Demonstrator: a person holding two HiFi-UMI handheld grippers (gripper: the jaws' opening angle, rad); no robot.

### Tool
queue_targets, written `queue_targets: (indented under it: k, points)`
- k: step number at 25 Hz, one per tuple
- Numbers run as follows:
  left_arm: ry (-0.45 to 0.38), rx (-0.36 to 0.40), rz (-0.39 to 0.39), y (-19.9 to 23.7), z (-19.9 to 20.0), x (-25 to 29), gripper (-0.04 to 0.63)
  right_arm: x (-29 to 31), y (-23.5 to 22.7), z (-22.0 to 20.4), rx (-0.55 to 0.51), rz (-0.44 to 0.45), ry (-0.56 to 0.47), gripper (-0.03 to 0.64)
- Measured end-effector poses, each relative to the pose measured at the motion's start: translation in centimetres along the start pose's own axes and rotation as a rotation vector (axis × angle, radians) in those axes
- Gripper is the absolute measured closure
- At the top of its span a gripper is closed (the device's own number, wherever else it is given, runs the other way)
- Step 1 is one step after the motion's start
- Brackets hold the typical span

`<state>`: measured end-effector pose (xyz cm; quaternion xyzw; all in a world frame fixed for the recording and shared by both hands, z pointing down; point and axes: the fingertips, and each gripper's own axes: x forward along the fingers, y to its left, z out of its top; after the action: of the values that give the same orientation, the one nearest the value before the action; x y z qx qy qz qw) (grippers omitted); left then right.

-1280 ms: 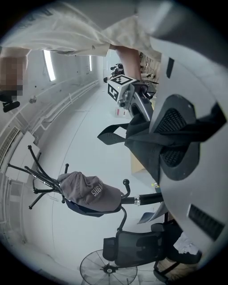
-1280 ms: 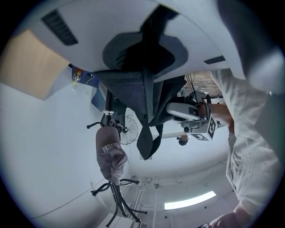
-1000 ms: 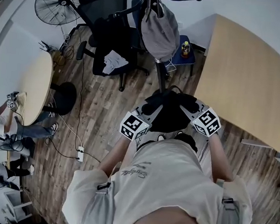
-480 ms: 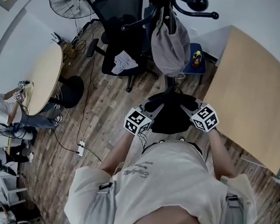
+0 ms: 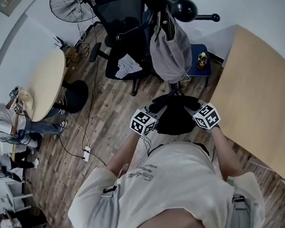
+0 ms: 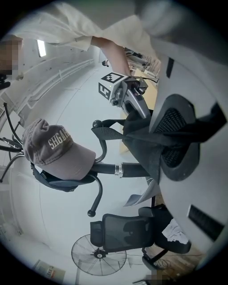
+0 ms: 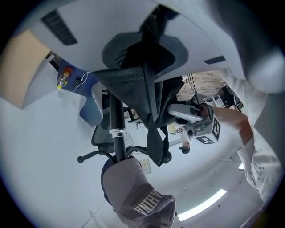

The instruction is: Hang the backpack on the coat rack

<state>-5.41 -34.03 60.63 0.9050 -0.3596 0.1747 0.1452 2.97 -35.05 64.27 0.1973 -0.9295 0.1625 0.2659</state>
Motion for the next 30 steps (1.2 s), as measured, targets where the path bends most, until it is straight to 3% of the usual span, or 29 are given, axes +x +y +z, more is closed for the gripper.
queue_targets:
  k: [15,18,22,26,30]
  points:
    - [-0.012,-0.009,0.041,2.6,-0.7,2.4,0.534,2.2,-2.5,-0.3,0.040,-0.040,0.010,0.575]
    - [-0.022,-0.018,0.039,3.0,-0.7,2.8,0.529,2.3,-3.2,-0.2,0.068,-0.063,-0.001,0.548]
    - [0.002,-0.011,0.065,3.1,-0.9,2.7,0.514,1.6,-3.1,0.1,0.126,-0.086,-0.055,0.430]
    - [0.010,-0.019,0.119,2.9,-1.2,1.8,0.503,-0.3,-2.4,0.2,0.125,-0.112,-0.094,0.396]
    - [0.006,-0.047,0.161,2.7,-1.1,0.6,0.480,-3.0,-1.9,0.4,0.139,-0.162,-0.125,0.414]
